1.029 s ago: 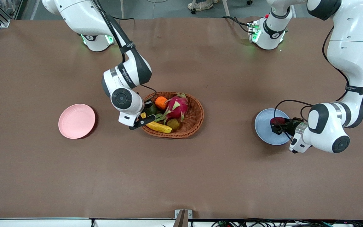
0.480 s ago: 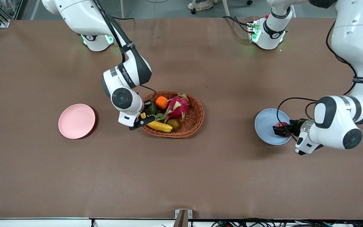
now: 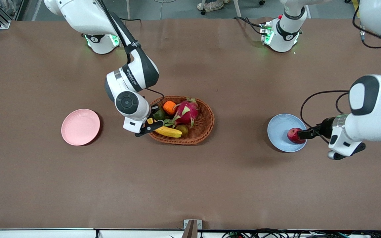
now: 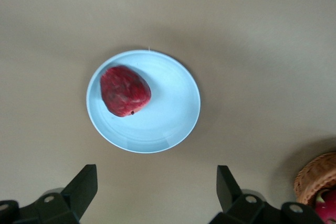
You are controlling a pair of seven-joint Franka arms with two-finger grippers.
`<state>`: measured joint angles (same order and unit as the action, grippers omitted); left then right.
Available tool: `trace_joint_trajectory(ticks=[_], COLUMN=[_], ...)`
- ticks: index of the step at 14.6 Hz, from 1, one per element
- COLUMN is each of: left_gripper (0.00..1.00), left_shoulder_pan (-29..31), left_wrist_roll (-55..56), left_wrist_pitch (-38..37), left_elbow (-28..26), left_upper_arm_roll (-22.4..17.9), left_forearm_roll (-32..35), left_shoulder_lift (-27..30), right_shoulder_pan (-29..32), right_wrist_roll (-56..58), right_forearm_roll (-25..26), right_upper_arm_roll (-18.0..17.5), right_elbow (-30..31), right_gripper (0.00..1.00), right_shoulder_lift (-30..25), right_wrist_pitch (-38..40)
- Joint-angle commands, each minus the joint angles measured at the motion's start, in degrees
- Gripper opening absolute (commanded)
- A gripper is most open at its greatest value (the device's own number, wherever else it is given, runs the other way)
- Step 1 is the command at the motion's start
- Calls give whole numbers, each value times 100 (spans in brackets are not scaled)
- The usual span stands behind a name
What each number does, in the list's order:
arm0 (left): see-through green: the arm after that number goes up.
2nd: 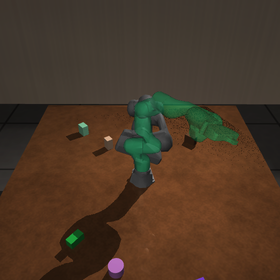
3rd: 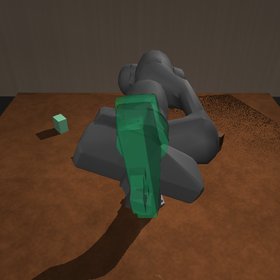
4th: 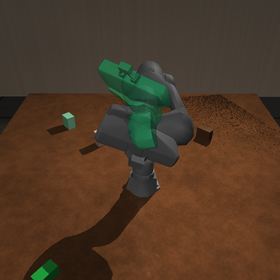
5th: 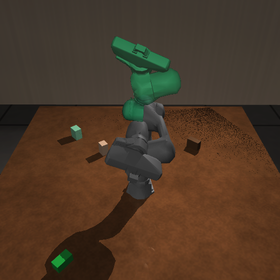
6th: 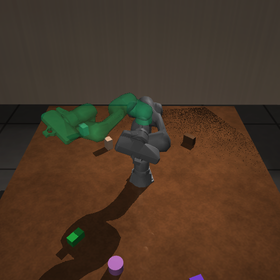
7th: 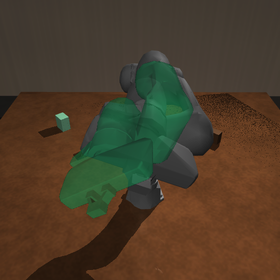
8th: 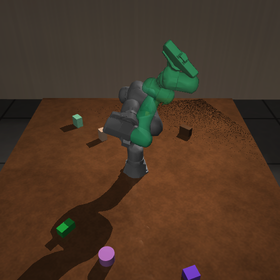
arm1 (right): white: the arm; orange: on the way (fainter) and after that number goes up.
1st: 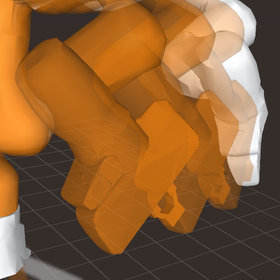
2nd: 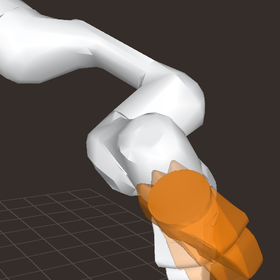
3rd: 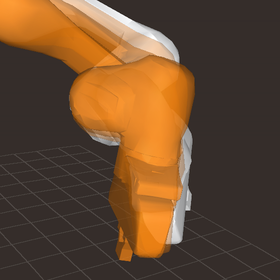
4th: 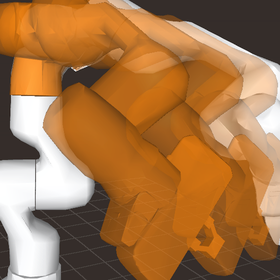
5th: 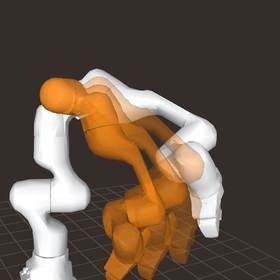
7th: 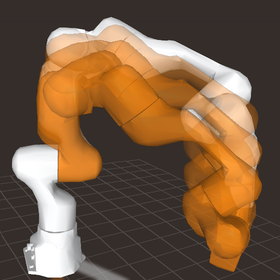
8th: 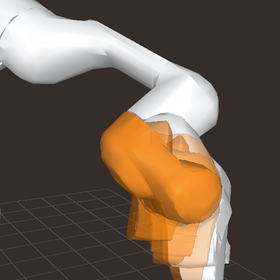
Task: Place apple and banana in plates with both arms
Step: 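Lift the banana with the right gripper while the left gripper withdraws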
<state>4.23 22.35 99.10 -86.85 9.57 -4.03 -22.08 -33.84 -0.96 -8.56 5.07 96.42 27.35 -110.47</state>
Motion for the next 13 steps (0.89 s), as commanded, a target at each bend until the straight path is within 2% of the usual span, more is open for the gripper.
trace_joint_trajectory(ticks=[1, 4, 7, 11, 13], left_gripper=[100, 100, 100, 100, 100], left_shoulder_pan=[16, 43, 43, -202, -282], left_wrist_roll=[-54, -772, -1372, -1347, -1330], left_wrist_pitch=[-84, -679, -988, -1524, -1569], left_elbow=[-34, 335, 371, 134, -50], left_upper_arm_roll=[18, 18, 18, -87, -166], left_forearm_roll=[218, 682, 684, 614, 596], left_shoulder_lift=[677, 985, 1398, 1917, 2137], right_shoulder_pan=[525, 1307, 2317, 3434, 3647], right_wrist_roll=[-62, -62, -62, 51, 402], right_forearm_roll=[4, 4, 4, 4, 13], right_upper_arm_roll=[-23, -15, -6, -14, -6], right_elbow=[-166, -158, -45, 447, 527], right_gripper=[0, 0, 0, 0, 0], right_shoulder_lift=[-502, -827, -828, -854, -863], right_wrist_pitch=[586, 790, 1036, 1072, 1194])
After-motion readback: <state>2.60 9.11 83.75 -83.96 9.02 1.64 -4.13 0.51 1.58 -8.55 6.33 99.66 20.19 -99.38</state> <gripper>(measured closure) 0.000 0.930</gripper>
